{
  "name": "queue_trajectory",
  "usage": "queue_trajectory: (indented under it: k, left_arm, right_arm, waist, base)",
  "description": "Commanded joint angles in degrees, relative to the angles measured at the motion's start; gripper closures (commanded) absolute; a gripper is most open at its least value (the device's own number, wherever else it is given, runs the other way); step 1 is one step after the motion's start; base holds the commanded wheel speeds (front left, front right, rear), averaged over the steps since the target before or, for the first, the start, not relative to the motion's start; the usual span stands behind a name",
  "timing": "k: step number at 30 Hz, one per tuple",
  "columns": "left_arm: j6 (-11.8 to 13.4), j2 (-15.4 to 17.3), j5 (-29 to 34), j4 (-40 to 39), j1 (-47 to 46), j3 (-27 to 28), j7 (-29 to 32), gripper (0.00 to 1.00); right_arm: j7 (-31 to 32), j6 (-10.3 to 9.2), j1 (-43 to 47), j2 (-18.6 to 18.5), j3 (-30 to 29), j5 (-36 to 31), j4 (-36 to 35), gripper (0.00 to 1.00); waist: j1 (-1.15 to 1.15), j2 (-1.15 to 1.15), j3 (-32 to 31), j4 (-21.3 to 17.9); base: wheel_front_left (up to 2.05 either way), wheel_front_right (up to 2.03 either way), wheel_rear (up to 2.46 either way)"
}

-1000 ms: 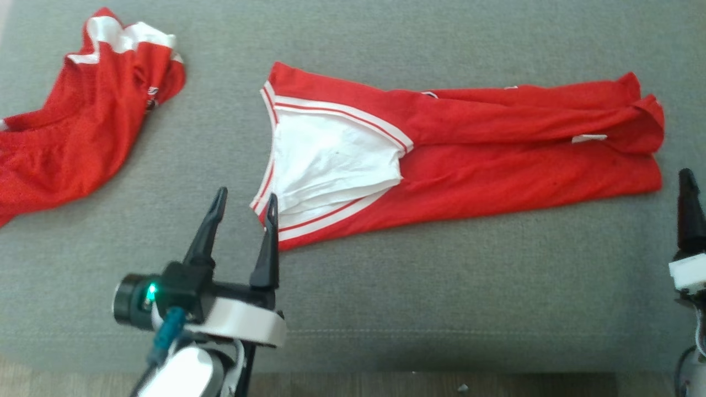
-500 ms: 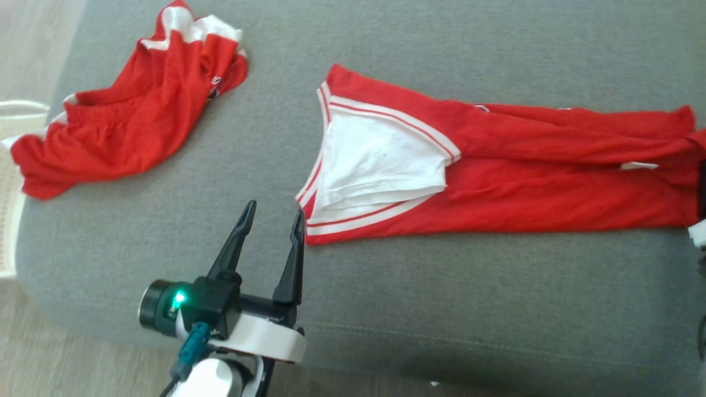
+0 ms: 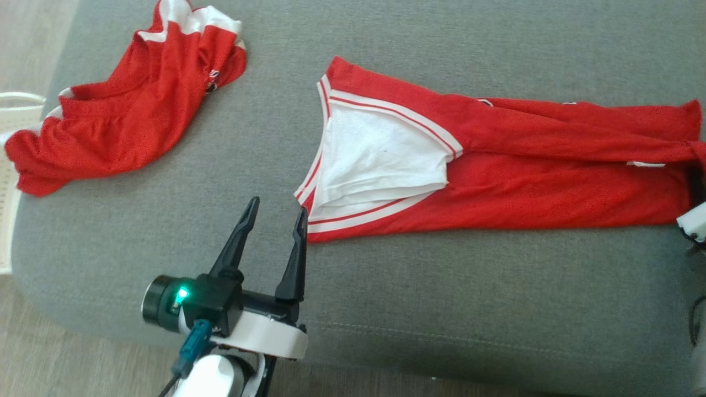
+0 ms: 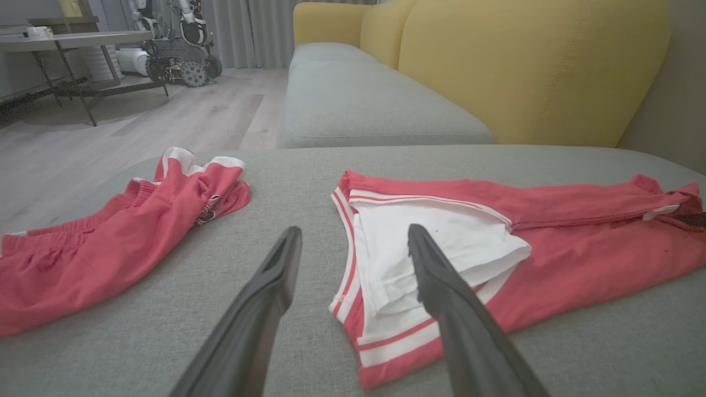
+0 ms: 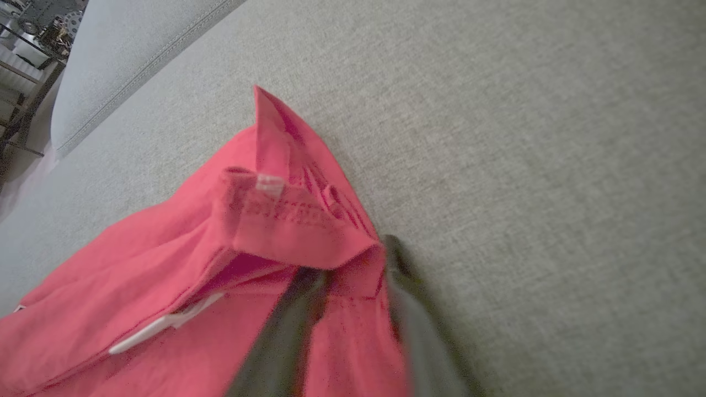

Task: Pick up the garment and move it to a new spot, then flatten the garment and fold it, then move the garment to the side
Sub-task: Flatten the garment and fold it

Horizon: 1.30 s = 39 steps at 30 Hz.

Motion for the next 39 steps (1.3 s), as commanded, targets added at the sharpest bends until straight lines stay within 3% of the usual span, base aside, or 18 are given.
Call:
queue_trajectory:
  k: [1,10,16,22,31,39]
  left_arm:
    - [-0.5,-0.3,0.9,-1.7,-0.2,2.5,-0.7,0.0]
    - [-2.3,-0.7,2.7,-2.1,0.1,5.2,-0.7,0.0]
    - [-3.4,-0.7,3.9,-2.2,0.0,6.1,-0.7,0.0]
    - [-4.1,-0.9,4.4,-1.9,-0.2,6.6,-0.7,0.0]
    - [-4.9,-2.1,4.7,-0.9,-0.2,6.6,-0.7,0.0]
    - [-5.2,-3.2,4.3,-0.6,0.3,6.4,-0.7,0.0]
  right_arm:
    - [-0.7,0.36,-0.4,-0.1,2.0,1.1,-0.9,1.0]
    - [-6.1,0.36,0.1,-3.9,2.6,3.1,-6.8,1.0]
    - [-6.2,0.36,-0.2,-5.3,4.3,2.4,-16.6,1.0]
    - [-3.9,0.36,-0.1,-3.8,9.0,2.2,-26.9,1.0]
    - [0.5,0.36,2.1,-0.8,23.6,2.3,-41.9,1.0]
    - [4.5,0.36,2.3,1.8,35.7,3.8,-42.0,1.0]
  waist:
    - [0.01,0.0,0.0,-0.7]
    - [0.01,0.0,0.9,-5.7]
    - [0.01,0.0,1.3,-9.3]
    - [0.01,0.0,0.7,-10.8]
    - [0.01,0.0,-1.9,-7.5]
    - [0.01,0.0,-3.0,-3.0]
  base:
    - [0.0,0.0,0.0]
    - [0.0,0.0,0.0]
    - [0.0,0.0,0.0]
    - [0.0,0.0,0.0]
    - [0.0,0.0,0.0]
    - [0.0,0.0,0.0]
